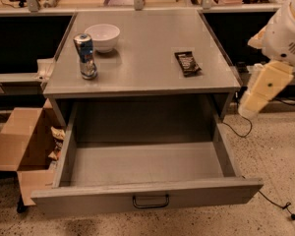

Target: Place rxbar chocolate into top drawer

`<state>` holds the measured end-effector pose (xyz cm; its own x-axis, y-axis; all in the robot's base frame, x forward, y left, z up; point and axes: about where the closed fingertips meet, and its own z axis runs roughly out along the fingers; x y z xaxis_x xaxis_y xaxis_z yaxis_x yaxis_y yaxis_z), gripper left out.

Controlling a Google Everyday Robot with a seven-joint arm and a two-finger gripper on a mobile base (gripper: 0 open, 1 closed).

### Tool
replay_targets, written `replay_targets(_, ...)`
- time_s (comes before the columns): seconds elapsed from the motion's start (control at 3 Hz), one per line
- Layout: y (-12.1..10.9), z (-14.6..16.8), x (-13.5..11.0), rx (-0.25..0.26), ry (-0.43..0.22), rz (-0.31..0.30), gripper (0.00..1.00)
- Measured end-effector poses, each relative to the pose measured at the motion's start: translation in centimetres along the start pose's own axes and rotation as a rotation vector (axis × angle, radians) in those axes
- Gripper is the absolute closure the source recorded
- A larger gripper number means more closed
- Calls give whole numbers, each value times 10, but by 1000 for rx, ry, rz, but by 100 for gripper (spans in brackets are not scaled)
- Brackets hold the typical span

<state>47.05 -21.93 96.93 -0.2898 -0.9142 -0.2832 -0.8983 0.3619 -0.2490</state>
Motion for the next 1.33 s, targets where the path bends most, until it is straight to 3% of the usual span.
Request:
replay_targets(0.33,-50,35,-17,59,-97,176,0)
replay_targets(0.67,-95,65,-39,106,-201,297,0)
replay_targets(1.0,-141,99,-59,110,-269,360,0)
replay_targets(1.33,-142,101,-59,107,-273,371,0)
